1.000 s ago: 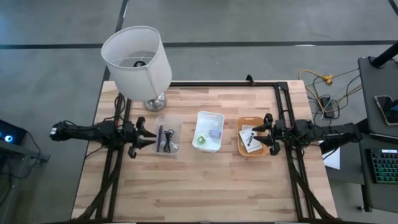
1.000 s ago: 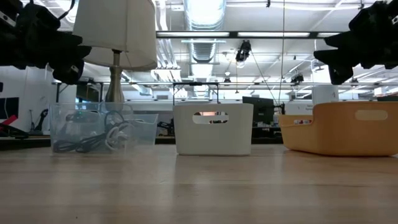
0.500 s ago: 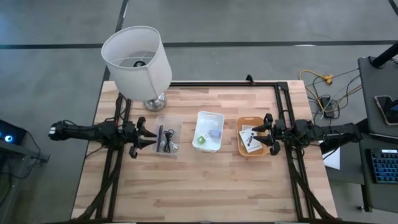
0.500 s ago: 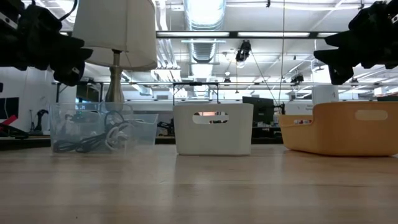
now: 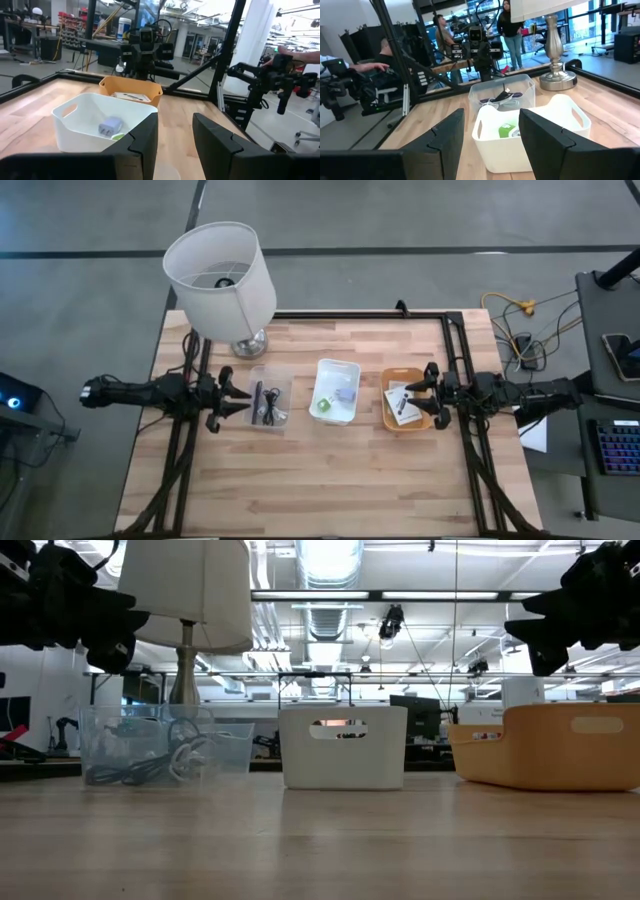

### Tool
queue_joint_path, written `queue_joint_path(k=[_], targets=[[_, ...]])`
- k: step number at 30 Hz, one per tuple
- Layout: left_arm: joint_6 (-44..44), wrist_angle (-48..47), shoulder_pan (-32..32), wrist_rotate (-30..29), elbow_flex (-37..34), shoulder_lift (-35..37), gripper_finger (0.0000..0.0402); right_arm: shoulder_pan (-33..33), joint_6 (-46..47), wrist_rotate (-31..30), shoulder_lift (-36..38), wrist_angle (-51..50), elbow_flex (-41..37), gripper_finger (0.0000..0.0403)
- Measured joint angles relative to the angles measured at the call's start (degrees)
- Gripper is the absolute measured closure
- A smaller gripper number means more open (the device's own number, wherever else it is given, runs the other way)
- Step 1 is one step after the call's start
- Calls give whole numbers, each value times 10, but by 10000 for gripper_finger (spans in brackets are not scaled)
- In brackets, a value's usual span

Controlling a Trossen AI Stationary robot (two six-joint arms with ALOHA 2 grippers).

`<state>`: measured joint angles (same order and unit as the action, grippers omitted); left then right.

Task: Pick and place items into bin
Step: Return to Home Position

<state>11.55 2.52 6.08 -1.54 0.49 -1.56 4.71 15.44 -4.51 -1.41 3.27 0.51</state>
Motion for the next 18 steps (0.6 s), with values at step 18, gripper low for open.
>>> queue_joint_path(k=[18], targets=[[0, 0, -1, 0, 0, -38, 295, 0, 0, -1, -3, 0, 0, 227]])
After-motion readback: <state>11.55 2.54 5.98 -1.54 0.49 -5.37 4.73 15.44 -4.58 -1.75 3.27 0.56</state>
